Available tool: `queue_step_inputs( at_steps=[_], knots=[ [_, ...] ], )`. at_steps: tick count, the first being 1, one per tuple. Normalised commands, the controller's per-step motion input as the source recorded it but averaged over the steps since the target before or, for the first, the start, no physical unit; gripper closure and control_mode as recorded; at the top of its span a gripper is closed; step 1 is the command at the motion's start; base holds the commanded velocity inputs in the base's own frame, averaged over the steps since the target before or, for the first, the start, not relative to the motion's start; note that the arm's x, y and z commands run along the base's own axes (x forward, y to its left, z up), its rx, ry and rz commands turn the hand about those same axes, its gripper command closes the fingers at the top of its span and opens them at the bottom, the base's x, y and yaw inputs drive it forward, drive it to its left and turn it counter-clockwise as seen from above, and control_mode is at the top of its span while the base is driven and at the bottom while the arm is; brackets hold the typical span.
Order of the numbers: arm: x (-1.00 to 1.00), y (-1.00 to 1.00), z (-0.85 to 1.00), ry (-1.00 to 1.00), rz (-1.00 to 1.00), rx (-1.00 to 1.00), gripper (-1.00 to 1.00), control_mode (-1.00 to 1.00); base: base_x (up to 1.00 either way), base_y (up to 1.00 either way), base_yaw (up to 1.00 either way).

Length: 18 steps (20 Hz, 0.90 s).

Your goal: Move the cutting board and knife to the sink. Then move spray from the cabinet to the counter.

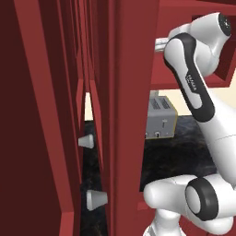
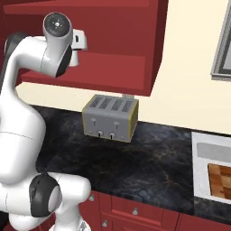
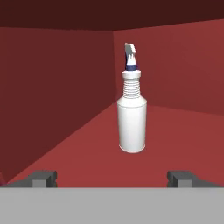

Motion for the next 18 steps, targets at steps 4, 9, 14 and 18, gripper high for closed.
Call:
queue_step_inputs(
  at_steps=[4,9,14,18],
  knots=[
    [0.33,0.26,0.01,0.00,0.00,0.00,-1.00,-1.00,0.00,0.00,0.00],
    [0.26,0.21,0.00,-0.02,0.00,0.00,-1.00,-1.00,0.00,0.00,0.00],
    [0.31,0.05,0.00,-0.05,0.00,0.00,-1.00,-1.00,0.00,0.00,0.00],
    [0.26,0.00,0.00,-0.04,0.00,0.00,-1.00,-1.00,0.00,0.00,0.00]
  ],
)
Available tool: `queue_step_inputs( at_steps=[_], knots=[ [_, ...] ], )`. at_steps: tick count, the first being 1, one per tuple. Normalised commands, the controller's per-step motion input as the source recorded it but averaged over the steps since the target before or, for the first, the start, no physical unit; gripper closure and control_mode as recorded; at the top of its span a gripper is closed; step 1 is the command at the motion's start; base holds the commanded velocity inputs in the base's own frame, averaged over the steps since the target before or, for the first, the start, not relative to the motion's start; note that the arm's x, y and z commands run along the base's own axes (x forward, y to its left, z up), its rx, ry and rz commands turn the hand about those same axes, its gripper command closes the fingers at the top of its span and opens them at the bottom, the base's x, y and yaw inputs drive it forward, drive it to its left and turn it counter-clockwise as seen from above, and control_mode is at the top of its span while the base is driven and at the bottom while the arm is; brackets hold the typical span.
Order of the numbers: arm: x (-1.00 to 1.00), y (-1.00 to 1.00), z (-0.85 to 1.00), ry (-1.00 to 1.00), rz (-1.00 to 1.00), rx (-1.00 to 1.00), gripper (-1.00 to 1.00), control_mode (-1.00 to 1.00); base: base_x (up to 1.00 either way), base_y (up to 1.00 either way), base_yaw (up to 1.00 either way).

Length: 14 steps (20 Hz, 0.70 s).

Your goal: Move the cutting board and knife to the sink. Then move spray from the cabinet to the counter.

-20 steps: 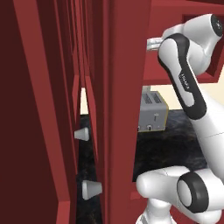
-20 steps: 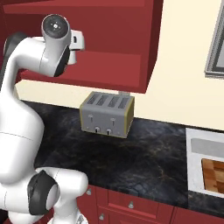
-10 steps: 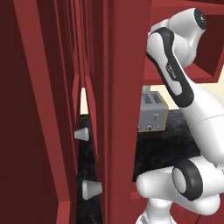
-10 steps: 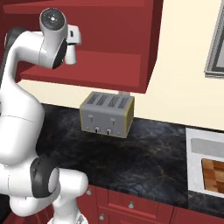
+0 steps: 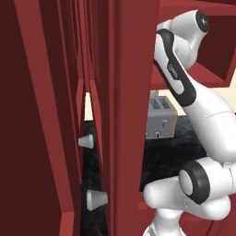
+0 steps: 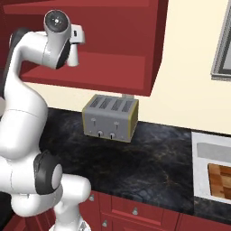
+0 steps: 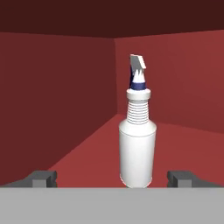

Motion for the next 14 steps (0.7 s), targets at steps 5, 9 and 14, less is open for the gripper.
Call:
queue_step_inputs(
  at_steps=[5,9,14],
  knots=[
    [0.33,0.00,0.00,-0.01,-0.01,0.00,-1.00,-1.00,0.00,0.00,0.00],
    [0.40,0.00,0.00,0.00,-0.02,0.00,-1.00,-1.00,0.00,0.00,0.00],
    [0.44,0.00,0.00,0.00,-0.02,0.00,-1.00,-1.00,0.00,0.00,0.00]
  ],
)
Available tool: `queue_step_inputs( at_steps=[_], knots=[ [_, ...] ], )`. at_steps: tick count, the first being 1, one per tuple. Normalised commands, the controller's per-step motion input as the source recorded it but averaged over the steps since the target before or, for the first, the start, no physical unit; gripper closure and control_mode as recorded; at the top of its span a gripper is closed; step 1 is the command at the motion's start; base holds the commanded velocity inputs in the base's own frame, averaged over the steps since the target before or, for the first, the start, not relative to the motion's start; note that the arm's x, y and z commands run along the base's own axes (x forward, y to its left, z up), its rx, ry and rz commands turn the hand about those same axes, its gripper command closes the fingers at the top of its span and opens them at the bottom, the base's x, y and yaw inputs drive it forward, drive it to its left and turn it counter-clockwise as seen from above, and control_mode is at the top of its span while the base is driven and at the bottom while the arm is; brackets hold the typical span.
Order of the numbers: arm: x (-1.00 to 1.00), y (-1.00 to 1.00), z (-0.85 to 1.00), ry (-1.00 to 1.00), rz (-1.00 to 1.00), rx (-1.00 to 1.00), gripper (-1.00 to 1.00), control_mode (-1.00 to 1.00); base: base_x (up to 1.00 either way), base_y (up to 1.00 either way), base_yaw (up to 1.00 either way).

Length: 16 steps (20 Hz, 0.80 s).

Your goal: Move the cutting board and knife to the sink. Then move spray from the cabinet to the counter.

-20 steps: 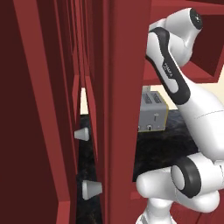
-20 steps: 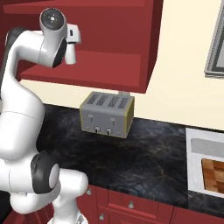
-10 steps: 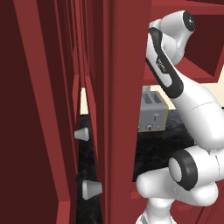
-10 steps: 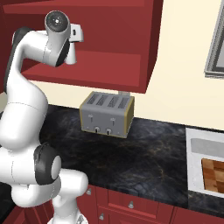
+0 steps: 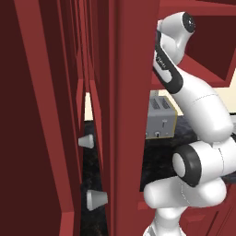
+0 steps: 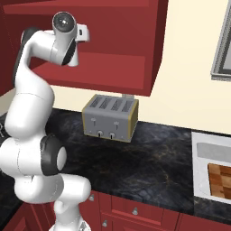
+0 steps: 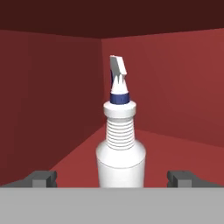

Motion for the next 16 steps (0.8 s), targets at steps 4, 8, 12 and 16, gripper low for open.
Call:
queue_step_inputs(
  at_steps=[4,8,12,16],
  knots=[
    [0.47,0.00,0.00,0.00,-0.01,0.00,-1.00,-1.00,0.00,0.00,0.00],
    [0.44,0.01,0.00,0.00,0.00,0.00,-1.00,-1.00,0.00,0.00,0.00],
    [0.33,0.09,0.00,0.00,0.00,0.00,-1.00,-1.00,0.00,0.00,0.00],
    [0.21,0.15,0.00,0.00,0.00,0.00,-1.00,-1.00,0.00,0.00,0.00]
  ],
)
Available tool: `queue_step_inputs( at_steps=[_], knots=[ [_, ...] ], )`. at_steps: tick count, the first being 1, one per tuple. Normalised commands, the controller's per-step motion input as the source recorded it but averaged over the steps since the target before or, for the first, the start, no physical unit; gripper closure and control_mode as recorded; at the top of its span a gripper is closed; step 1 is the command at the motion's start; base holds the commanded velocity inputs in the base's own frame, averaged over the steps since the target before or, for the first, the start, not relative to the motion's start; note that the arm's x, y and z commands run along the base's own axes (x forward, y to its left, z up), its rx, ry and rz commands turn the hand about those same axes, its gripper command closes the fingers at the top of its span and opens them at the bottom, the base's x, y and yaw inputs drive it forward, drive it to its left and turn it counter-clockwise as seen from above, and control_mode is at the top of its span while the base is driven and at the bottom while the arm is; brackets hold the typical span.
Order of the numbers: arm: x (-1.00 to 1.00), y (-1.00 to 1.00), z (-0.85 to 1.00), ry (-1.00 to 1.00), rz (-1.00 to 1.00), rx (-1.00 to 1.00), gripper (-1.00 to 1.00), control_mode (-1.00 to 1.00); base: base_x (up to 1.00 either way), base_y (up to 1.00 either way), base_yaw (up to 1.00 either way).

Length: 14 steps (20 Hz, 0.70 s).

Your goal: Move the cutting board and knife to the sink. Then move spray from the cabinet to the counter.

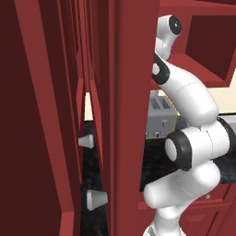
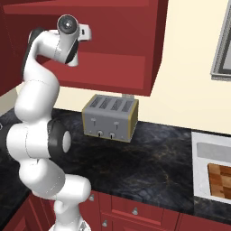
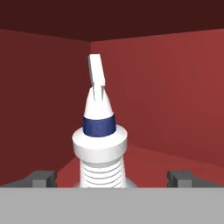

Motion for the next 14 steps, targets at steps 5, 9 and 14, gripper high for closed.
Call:
queue_step_inputs(
  at_steps=[5,9,14],
  knots=[
    [0.24,0.12,0.00,0.00,0.00,0.00,-1.00,-1.00,0.00,0.00,0.00],
    [0.27,0.07,0.00,0.00,0.00,0.00,-1.00,-1.00,0.00,0.00,0.00],
    [0.27,0.04,0.00,0.00,0.00,0.00,-1.00,-1.00,0.00,0.00,0.00]
  ],
)
